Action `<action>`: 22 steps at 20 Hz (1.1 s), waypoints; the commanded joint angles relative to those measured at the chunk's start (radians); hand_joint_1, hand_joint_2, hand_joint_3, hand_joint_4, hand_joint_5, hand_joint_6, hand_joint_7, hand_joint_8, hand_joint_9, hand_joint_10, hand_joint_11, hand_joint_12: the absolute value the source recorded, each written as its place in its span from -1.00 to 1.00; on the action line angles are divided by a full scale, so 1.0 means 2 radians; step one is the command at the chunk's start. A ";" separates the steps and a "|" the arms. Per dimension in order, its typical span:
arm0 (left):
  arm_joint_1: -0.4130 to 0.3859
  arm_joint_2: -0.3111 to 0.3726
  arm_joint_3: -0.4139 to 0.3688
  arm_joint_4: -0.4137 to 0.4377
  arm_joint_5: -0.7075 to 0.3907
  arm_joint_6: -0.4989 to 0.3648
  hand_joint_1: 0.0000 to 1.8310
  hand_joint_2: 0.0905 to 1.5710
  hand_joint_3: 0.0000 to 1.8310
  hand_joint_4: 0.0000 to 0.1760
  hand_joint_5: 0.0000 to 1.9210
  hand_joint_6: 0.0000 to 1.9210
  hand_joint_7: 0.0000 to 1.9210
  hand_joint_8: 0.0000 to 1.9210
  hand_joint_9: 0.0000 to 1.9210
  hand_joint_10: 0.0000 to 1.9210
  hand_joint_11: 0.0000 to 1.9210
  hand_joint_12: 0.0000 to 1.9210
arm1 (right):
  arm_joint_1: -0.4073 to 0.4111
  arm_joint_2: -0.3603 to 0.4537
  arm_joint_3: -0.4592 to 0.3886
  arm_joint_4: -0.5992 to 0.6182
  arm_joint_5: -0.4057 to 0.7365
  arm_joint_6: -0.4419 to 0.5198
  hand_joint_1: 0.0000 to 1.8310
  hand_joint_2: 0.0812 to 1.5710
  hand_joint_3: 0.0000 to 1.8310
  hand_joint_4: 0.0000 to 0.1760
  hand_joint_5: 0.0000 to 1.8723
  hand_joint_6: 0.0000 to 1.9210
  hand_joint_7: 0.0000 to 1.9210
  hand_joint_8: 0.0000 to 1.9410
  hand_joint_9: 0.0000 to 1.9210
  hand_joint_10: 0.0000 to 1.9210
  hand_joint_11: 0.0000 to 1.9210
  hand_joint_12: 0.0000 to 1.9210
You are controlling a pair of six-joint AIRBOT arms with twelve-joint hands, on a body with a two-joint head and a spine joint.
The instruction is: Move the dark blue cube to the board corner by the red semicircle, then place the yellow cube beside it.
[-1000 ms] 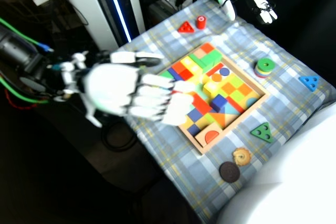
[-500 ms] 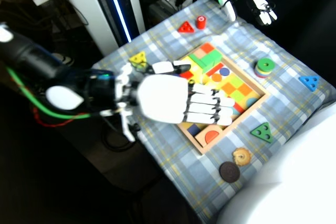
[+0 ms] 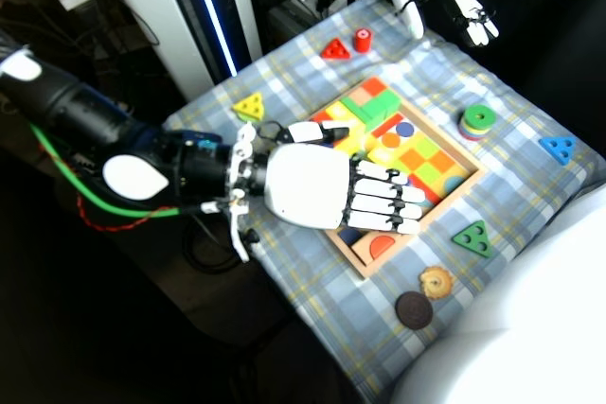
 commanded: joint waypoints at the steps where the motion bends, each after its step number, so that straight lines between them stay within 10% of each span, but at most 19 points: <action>1: -0.001 0.001 0.000 0.024 -0.056 -0.003 -0.25 0.77 -1.00 -0.45 -0.79 -1.00 -0.82 -1.00 -0.83 -0.99 -1.00 -1.00 | 0.008 0.001 -0.002 0.003 0.027 0.001 -1.00 0.24 -1.00 -0.22 -0.61 -1.00 -1.00 -1.00 -1.00 -1.00 -1.00 -1.00; 4: 0.000 0.001 0.000 0.024 -0.056 -0.003 -0.26 0.77 -1.00 -0.57 -0.78 -0.99 -0.83 -0.99 -0.84 -0.99 -1.00 -1.00 | 0.008 0.022 -0.022 -0.007 0.013 -0.009 -1.00 0.18 -1.00 0.41 -0.64 -1.00 -1.00 -1.00 -1.00 -1.00 -1.00 -1.00; 7: 0.000 0.001 -0.001 0.022 -0.055 -0.003 -0.22 0.76 -1.00 -0.69 -0.76 -0.99 -0.82 -0.99 -0.82 -0.99 -1.00 -1.00 | 0.008 0.042 -0.041 -0.002 -0.003 -0.035 -1.00 0.18 -1.00 0.24 -0.64 -1.00 -1.00 -1.00 -1.00 -1.00 -1.00 -1.00; 15: 0.001 0.002 -0.002 0.022 -0.055 -0.003 -0.26 0.77 -1.00 -0.40 -0.78 -1.00 -0.82 -1.00 -0.83 -0.99 -1.00 -1.00 | 0.008 0.080 -0.061 0.029 -0.021 -0.085 -1.00 0.02 -1.00 0.96 -0.65 -1.00 -1.00 -1.00 -1.00 -1.00 -1.00 -1.00; 22: 0.002 0.002 -0.001 0.022 -0.053 -0.003 -0.19 0.77 -1.00 -0.70 -0.78 -1.00 -0.83 -1.00 -0.83 -1.00 -1.00 -1.00 | 0.007 0.095 -0.065 0.044 -0.032 -0.102 -1.00 0.05 -1.00 1.00 -0.65 -1.00 -1.00 -1.00 -1.00 -1.00 -1.00 -1.00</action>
